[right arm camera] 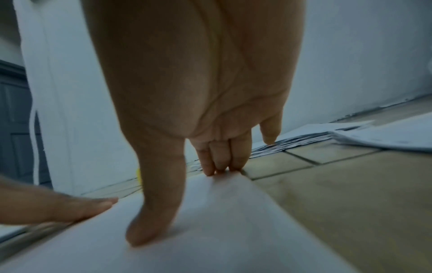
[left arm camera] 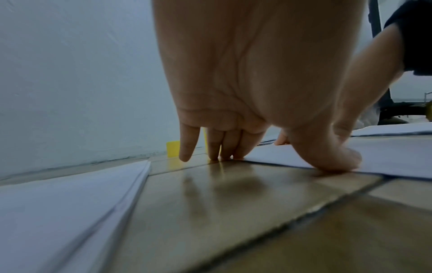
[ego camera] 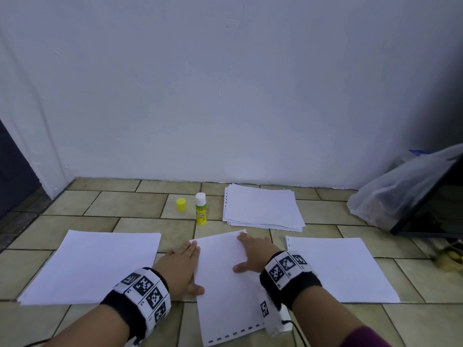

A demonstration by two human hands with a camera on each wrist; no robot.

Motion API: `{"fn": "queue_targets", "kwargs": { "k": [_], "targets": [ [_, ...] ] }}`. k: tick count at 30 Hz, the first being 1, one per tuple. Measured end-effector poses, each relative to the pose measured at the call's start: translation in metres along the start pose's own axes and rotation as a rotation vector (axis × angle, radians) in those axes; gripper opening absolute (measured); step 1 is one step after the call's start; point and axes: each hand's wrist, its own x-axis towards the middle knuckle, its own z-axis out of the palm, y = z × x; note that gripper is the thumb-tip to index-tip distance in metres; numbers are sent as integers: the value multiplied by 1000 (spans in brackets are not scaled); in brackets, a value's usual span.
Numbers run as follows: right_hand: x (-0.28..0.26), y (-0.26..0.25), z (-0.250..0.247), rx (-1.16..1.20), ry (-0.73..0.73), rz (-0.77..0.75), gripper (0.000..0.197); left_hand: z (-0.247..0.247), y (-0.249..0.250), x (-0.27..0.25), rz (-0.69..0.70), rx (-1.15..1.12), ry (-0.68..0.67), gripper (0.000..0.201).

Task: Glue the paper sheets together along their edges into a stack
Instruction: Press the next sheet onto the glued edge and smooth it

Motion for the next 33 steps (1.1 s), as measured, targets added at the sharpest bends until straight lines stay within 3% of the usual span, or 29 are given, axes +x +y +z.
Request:
{"fn": "queue_targets", "kwargs": {
  "k": [2, 4, 7, 10, 15, 18, 21, 25, 33],
  "targets": [
    [0, -3, 1, -59, 8, -4, 90, -6, -1, 0, -2, 35, 0, 96],
    [-4, -10, 1, -159, 4, 18, 88, -14, -4, -1, -13, 87, 53, 78],
    [-11, -27, 3, -328, 40, 46, 72, -23, -2, -2, -54, 121, 117, 58],
    [-12, -45, 12, -340, 68, 23, 58, -19, 1, -5, 42, 1, 136, 45],
    [-14, -71, 27, -172, 68, -36, 56, -11, 8, -12, 41, 2, 122, 51],
    [-14, -79, 35, -153, 45, -61, 65, -4, 4, -6, 23, 10, 125, 72],
    [-13, -82, 33, -98, 20, -151, 84, 12, -4, 2, 22, -43, 23, 97],
    [-9, -74, 29, -67, -58, -268, 84, 14, -7, 4, 23, -19, -57, 97],
    [-12, -6, 12, -23, -97, -17, 72, 7, -3, -1, -3, 102, -113, 92]
  ]
}}
